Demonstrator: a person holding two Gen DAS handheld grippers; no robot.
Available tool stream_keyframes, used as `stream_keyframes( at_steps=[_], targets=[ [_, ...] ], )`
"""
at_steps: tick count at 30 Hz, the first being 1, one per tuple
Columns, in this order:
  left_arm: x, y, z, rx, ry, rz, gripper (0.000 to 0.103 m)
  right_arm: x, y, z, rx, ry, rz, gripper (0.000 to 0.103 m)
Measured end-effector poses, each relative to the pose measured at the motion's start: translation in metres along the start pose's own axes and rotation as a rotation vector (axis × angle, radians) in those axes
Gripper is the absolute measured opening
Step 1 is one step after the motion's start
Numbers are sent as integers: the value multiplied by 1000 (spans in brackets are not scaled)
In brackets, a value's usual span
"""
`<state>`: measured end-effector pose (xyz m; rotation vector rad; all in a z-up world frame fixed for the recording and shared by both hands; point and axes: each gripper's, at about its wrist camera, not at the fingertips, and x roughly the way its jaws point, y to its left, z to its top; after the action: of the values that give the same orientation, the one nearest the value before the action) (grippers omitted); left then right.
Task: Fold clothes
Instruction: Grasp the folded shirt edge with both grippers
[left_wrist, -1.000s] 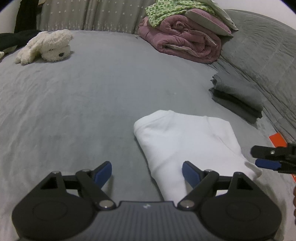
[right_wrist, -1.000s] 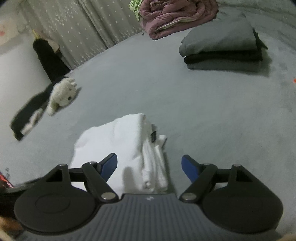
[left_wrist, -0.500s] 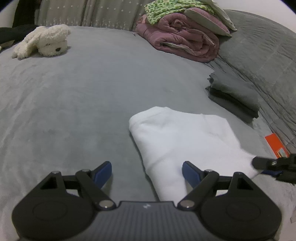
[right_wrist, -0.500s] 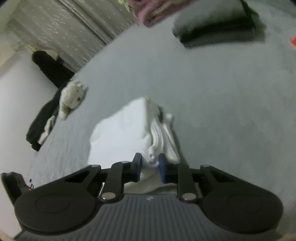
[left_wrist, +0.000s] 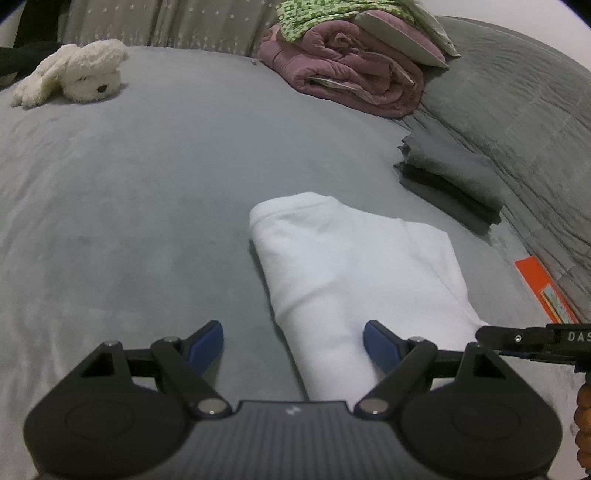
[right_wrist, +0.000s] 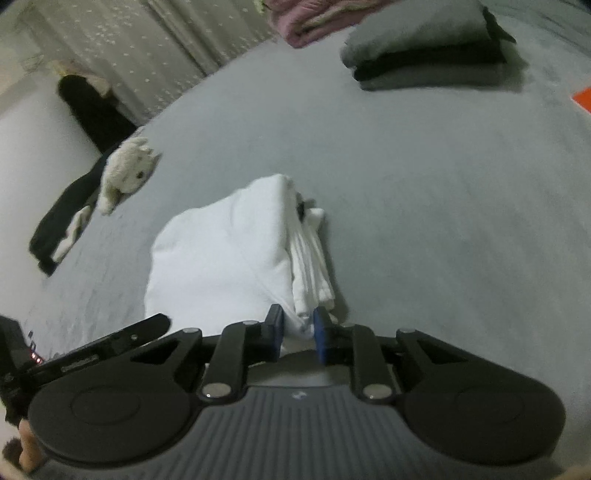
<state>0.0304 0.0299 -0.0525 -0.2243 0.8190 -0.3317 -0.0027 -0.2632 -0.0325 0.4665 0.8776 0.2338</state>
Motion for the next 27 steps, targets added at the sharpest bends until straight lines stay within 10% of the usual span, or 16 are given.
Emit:
stream_keyframes(
  at_steps=[12,27],
  targets=[
    [5,6,5,-54,35,-25,84,1,-12,18,59,-31,32,65],
    [17,32,15,-251,175,-248,88,33,-36,35,168,67,133,68]
  ],
)
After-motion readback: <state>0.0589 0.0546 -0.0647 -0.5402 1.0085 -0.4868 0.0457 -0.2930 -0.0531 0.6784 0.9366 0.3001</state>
